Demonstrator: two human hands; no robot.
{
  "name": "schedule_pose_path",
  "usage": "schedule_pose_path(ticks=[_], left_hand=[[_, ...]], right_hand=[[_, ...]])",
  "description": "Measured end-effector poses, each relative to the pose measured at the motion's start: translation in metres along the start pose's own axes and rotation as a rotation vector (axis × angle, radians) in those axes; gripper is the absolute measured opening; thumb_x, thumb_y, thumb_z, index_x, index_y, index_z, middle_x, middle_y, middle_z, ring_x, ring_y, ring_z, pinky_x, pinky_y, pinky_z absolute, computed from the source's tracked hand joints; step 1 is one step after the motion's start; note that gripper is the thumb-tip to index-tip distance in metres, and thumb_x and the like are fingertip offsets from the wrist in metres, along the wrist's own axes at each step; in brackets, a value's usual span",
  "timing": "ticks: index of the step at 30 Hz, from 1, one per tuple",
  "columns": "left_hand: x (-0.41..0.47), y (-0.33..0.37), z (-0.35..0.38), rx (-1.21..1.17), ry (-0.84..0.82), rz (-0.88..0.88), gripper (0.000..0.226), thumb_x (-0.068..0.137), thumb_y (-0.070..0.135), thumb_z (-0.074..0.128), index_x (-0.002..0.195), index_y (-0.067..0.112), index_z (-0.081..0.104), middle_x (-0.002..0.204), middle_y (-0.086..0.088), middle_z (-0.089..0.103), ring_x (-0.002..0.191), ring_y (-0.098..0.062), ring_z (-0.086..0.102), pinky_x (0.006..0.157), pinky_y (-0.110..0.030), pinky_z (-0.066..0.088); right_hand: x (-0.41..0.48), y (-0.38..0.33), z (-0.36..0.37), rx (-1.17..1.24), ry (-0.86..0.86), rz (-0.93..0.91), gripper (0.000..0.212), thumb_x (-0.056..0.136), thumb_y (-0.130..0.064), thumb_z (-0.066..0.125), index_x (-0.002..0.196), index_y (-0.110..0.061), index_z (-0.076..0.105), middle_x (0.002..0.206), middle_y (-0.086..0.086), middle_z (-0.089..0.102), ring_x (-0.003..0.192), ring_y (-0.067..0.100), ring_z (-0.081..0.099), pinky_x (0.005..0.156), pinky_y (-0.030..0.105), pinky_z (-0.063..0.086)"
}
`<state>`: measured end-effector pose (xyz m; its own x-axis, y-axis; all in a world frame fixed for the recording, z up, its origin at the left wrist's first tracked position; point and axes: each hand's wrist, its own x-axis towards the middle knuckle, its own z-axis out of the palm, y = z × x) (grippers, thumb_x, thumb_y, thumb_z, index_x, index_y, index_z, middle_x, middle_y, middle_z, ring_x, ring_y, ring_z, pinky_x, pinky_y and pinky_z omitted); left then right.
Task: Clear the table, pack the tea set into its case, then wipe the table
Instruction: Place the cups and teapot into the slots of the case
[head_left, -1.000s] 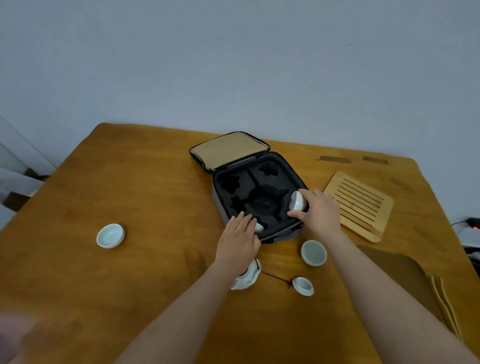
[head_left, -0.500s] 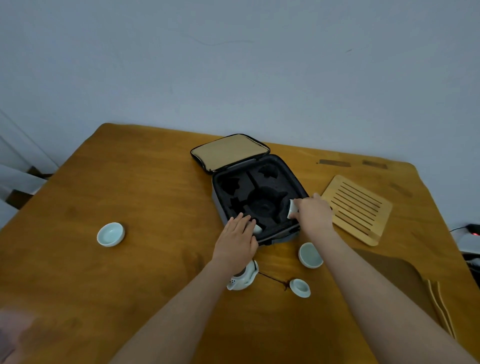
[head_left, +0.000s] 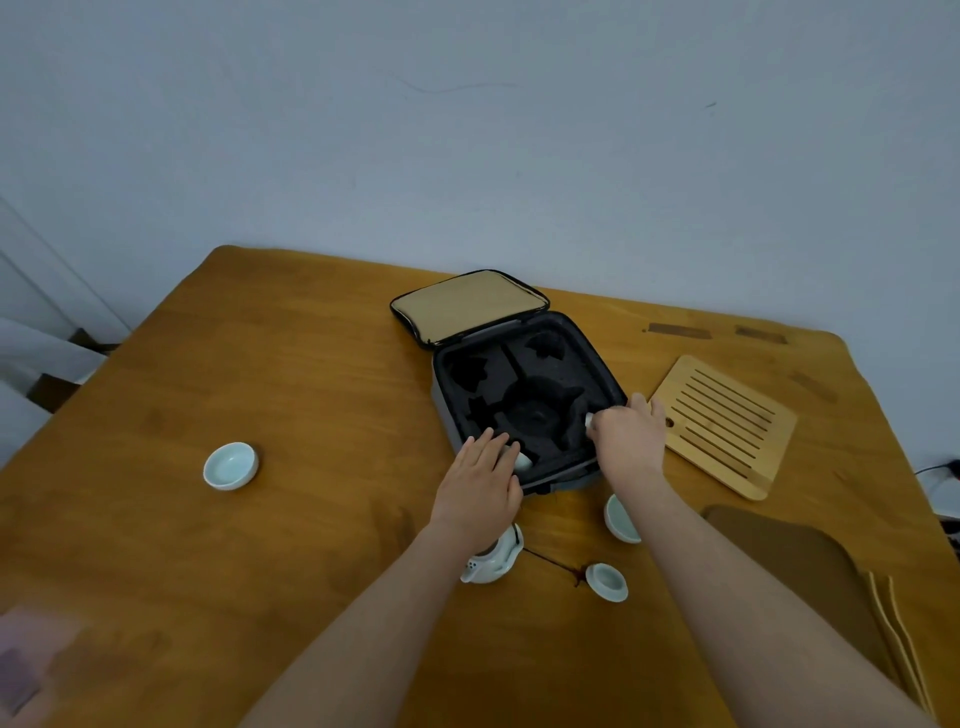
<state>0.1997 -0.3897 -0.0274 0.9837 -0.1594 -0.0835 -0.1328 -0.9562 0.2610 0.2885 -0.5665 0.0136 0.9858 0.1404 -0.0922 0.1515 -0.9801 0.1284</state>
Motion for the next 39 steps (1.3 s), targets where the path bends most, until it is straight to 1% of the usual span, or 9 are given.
schedule_pose_path(ticks=[3, 6, 9, 13, 19, 23, 26, 31, 39], left_hand=[[-0.001, -0.002, 0.0, -0.021, -0.007, 0.01, 0.086, 0.078, 0.045, -0.011, 0.153, 0.014, 0.018, 0.159, -0.004, 0.019, 0.149, -0.019, 0.004, 0.118, -0.031, -0.007], [-0.001, -0.003, -0.003, -0.075, -0.027, 0.01, 0.069, 0.092, 0.042, 0.002, 0.153, 0.014, 0.016, 0.159, -0.004, 0.018, 0.149, -0.019, 0.004, 0.117, -0.029, -0.008], [-0.001, -0.007, -0.02, -0.332, -0.057, -0.012, 0.054, 0.105, 0.03, 0.029, 0.154, 0.017, 0.012, 0.161, 0.001, 0.013, 0.148, -0.014, 0.001, 0.116, -0.024, -0.002], [-0.013, -0.036, -0.047, -0.51, 0.125, -0.14, 0.053, 0.104, 0.03, 0.035, 0.153, 0.023, 0.019, 0.159, 0.007, 0.018, 0.148, -0.011, 0.004, 0.117, -0.029, 0.007], [-0.045, -0.146, -0.056, -0.149, 0.038, -0.468, 0.063, 0.097, 0.031, 0.05, 0.153, 0.022, 0.021, 0.16, -0.001, 0.019, 0.148, -0.021, 0.01, 0.119, -0.039, 0.017], [-0.082, -0.211, -0.058, 0.076, -0.05, -0.749, 0.067, 0.095, 0.035, 0.051, 0.152, 0.023, 0.017, 0.16, -0.004, 0.015, 0.148, -0.024, 0.01, 0.116, -0.045, 0.024], [-0.098, -0.232, -0.057, -0.001, -0.054, -0.911, 0.078, 0.092, 0.039, 0.058, 0.153, 0.028, 0.011, 0.159, -0.005, 0.011, 0.146, -0.027, 0.011, 0.109, -0.052, 0.031], [-0.092, -0.249, -0.056, -0.126, -0.12, -0.953, 0.083, 0.089, 0.039, 0.063, 0.152, 0.03, 0.01, 0.156, -0.007, 0.017, 0.137, -0.034, 0.028, 0.102, -0.052, 0.039], [-0.077, -0.269, -0.055, -0.098, -0.134, -0.964, 0.06, 0.086, 0.044, 0.065, 0.132, 0.015, 0.037, 0.13, -0.015, 0.039, 0.119, -0.038, 0.048, 0.091, -0.048, 0.048]], right_hand=[[0.003, 0.0, 0.006, 0.012, 0.049, -0.027, 0.02, 0.095, -0.017, 0.056, 0.079, -0.025, 0.066, 0.07, -0.004, 0.049, 0.104, 0.026, 0.044, 0.109, 0.043, 0.029], [0.001, 0.004, 0.011, 0.038, 0.084, -0.051, 0.018, 0.093, -0.011, 0.056, 0.089, -0.019, 0.071, 0.072, -0.001, 0.051, 0.098, 0.026, 0.044, 0.081, 0.033, 0.035], [-0.01, 0.005, 0.016, 0.166, 0.15, -0.058, 0.023, 0.092, -0.007, 0.056, 0.11, -0.012, 0.07, 0.099, 0.009, 0.062, 0.099, 0.03, 0.049, 0.068, 0.035, 0.039], [-0.048, -0.012, 0.024, 0.382, 0.253, -0.081, 0.034, 0.093, -0.027, 0.061, 0.123, -0.011, 0.065, 0.126, 0.017, 0.061, 0.108, 0.036, 0.059, 0.087, 0.045, 0.053], [-0.084, -0.043, 0.032, 0.399, 0.143, -0.097, 0.045, 0.099, -0.039, 0.048, 0.139, -0.018, 0.053, 0.148, 0.014, 0.044, 0.141, 0.035, 0.034, 0.116, 0.044, 0.026], [-0.096, -0.045, 0.036, 0.349, 0.045, -0.128, 0.052, 0.105, -0.028, 0.034, 0.154, -0.02, 0.02, 0.162, 0.008, 0.01, 0.15, 0.029, 0.002, 0.121, 0.038, 0.015], [-0.099, -0.042, 0.031, 0.369, -0.04, -0.147, 0.058, 0.105, -0.023, 0.032, 0.155, -0.023, 0.004, 0.163, 0.002, -0.008, 0.149, 0.022, -0.013, 0.12, 0.034, 0.019], [-0.097, -0.036, 0.019, 0.367, -0.14, -0.164, 0.062, 0.104, -0.019, 0.036, 0.155, -0.029, 0.002, 0.162, -0.004, -0.011, 0.149, 0.018, -0.013, 0.114, 0.03, 0.028], [-0.097, -0.035, 0.022, 0.432, -0.143, -0.147, 0.064, 0.102, -0.016, 0.04, 0.154, -0.032, 0.005, 0.162, -0.007, -0.009, 0.149, 0.016, -0.008, 0.117, 0.03, 0.018]])
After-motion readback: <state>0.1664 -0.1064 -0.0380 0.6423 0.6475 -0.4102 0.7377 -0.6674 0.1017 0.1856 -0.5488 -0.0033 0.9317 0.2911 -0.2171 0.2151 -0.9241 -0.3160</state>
